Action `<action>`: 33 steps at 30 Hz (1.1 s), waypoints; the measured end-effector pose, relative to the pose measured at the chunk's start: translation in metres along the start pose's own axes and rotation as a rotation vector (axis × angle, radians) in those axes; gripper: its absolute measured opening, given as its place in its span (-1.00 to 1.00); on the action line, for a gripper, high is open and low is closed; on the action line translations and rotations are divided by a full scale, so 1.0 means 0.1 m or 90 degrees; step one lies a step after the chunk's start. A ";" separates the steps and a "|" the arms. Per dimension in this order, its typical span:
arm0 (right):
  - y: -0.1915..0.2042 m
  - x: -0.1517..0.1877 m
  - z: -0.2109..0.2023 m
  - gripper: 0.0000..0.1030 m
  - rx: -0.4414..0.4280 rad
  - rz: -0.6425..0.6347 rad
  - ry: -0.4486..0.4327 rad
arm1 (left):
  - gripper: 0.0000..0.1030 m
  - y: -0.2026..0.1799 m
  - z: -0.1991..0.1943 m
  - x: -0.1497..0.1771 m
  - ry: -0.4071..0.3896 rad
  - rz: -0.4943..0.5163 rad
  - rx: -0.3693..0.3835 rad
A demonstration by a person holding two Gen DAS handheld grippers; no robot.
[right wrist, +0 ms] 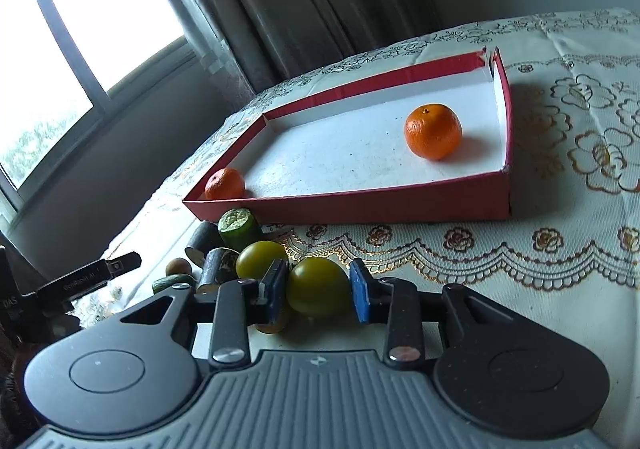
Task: Organize fruits
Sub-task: 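Carry the lime into the red box and open the right gripper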
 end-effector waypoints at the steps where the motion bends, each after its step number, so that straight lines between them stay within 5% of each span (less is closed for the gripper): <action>1: 0.00 0.00 -0.01 -0.36 -0.005 0.002 0.001 | 1.00 0.00 0.00 0.00 0.001 -0.001 0.000; 10: 0.04 -0.06 -0.16 -0.36 -0.016 0.007 -0.037 | 1.00 0.00 0.00 -0.01 0.002 -0.005 -0.002; 24: 0.40 -0.51 -0.16 -0.35 0.230 -0.256 -0.150 | 1.00 0.02 0.00 -0.01 0.001 -0.009 -0.006; 33: 0.20 -0.69 0.10 -0.35 0.279 -0.233 -0.147 | 1.00 0.03 -0.01 -0.01 0.003 -0.008 -0.004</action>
Point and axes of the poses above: each gripper's, at about its wrist camera, not at the fingertips, and z roughly the way its jaws point, y to its left, x to its underside, the point moved 8 cm from there along z, roughly the way its jaws point, and after that the axes turned 8 degrees about y, right-handed, at the moved point
